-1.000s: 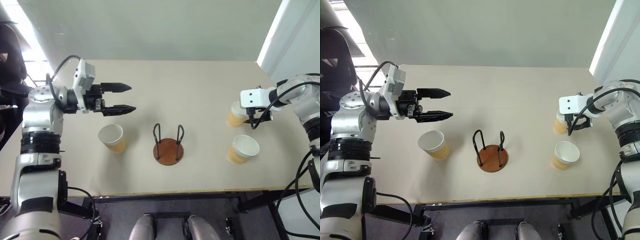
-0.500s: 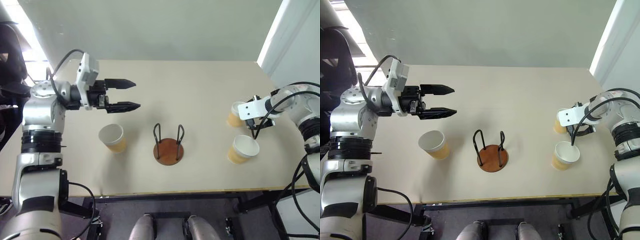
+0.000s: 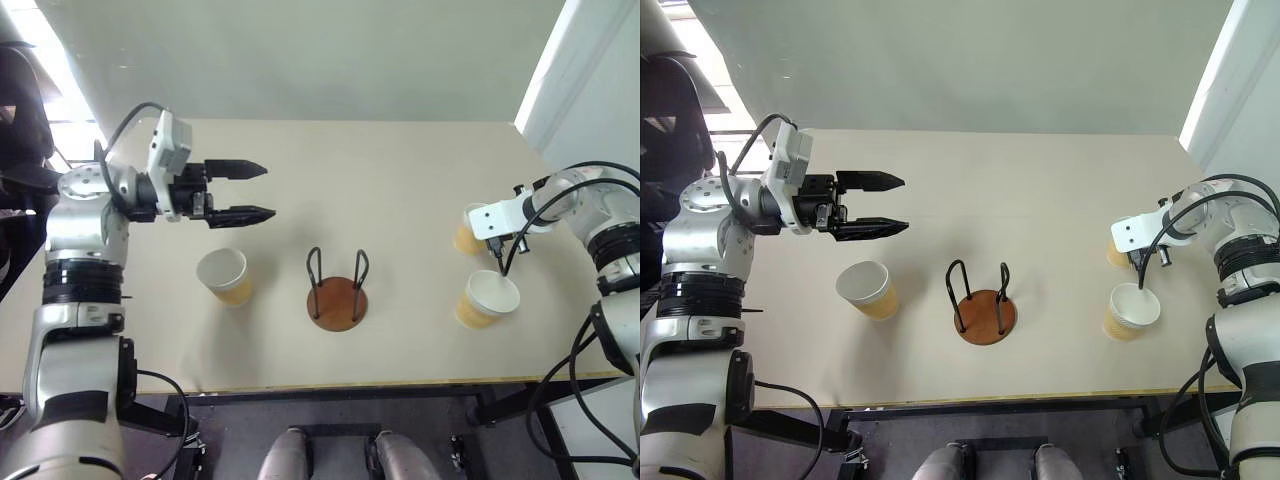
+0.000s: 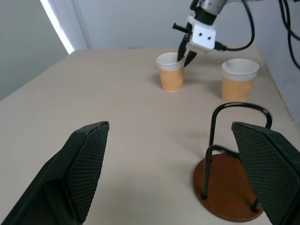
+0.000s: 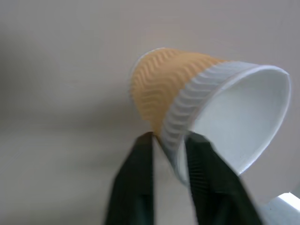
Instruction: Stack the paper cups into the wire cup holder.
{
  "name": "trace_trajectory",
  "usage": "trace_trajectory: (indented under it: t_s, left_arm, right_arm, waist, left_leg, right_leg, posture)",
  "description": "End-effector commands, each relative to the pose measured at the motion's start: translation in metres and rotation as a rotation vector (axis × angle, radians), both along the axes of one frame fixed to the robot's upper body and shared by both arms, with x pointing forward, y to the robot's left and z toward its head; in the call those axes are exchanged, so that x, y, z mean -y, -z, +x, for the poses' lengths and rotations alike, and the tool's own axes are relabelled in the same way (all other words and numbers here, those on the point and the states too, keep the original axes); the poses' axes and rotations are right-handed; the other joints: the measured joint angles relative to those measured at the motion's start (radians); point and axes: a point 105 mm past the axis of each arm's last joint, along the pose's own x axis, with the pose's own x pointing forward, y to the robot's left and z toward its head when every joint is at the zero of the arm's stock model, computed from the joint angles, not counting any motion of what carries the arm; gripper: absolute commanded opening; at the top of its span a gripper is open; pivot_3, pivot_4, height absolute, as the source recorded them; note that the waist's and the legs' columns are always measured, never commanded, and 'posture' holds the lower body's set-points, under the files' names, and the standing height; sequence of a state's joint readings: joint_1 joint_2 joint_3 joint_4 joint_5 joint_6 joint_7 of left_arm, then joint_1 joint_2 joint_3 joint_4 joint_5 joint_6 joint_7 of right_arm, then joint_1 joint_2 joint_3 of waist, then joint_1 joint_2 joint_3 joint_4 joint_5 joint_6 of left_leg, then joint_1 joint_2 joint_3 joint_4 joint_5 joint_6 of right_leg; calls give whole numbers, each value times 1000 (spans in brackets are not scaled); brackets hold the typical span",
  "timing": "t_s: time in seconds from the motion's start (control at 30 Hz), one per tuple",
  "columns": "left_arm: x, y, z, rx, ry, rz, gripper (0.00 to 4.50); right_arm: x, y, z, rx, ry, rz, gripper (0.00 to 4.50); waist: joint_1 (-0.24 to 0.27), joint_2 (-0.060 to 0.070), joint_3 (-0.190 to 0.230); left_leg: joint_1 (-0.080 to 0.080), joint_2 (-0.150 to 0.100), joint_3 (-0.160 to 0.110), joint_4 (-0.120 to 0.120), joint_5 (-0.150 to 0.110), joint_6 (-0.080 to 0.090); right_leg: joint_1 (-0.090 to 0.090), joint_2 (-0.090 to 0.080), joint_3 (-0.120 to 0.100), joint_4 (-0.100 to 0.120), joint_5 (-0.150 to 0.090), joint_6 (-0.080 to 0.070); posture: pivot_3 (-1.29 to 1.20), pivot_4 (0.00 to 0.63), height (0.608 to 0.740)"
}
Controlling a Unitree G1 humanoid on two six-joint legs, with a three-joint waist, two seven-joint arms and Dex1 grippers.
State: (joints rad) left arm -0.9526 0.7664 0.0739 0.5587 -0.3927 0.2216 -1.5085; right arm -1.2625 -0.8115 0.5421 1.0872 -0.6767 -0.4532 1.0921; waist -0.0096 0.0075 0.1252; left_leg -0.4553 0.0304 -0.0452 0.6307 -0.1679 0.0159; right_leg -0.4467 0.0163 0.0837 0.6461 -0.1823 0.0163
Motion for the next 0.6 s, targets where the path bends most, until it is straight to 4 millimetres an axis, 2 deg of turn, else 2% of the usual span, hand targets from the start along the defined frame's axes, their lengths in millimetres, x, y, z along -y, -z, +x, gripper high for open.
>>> trace_trajectory:
  t_s: [0.03,0.2,0.4,0.53,0.6]
  left_arm:
    - [-4,-7,-2,42,17,14,4500]
    - [-3,-6,0,16,63,26,4500]
    - [3,-2,4,-2,87,32,4500]
    - [9,6,8,-29,101,50,4500]
    - [12,7,9,-32,107,54,4500]
  right_arm:
    - [-6,-29,-6,34,-58,19,19]
    - [-22,-49,-25,51,-172,-16,19]
    - [-46,-65,-54,69,-263,-33,19]
    - [-89,-97,-75,117,-354,-14,19]
    - [-101,-108,-78,146,-373,-8,19]
  waist:
    - [0,0,0]
    - [3,0,0]
    - [2,0,0]
    - [2,0,0]
    - [1,0,0]
  left_leg:
    - [0,0,0,0,0,0]
    - [-1,0,0,0,-1,0]
    - [-2,0,0,0,-2,-1]
    - [-2,0,0,0,-2,0]
    - [-1,0,0,1,-1,0]
  right_leg:
    - [0,0,0,0,0,0]
    - [0,0,-1,-1,-3,-5]
    - [0,0,-1,-2,-4,-6]
    - [0,0,-1,-1,-4,-5]
    - [0,1,-1,-1,-4,-5]
  posture:
    - [0,150,740]
    - [0,150,740]
    - [0,150,740]
    - [0,150,740]
    - [0,150,740]
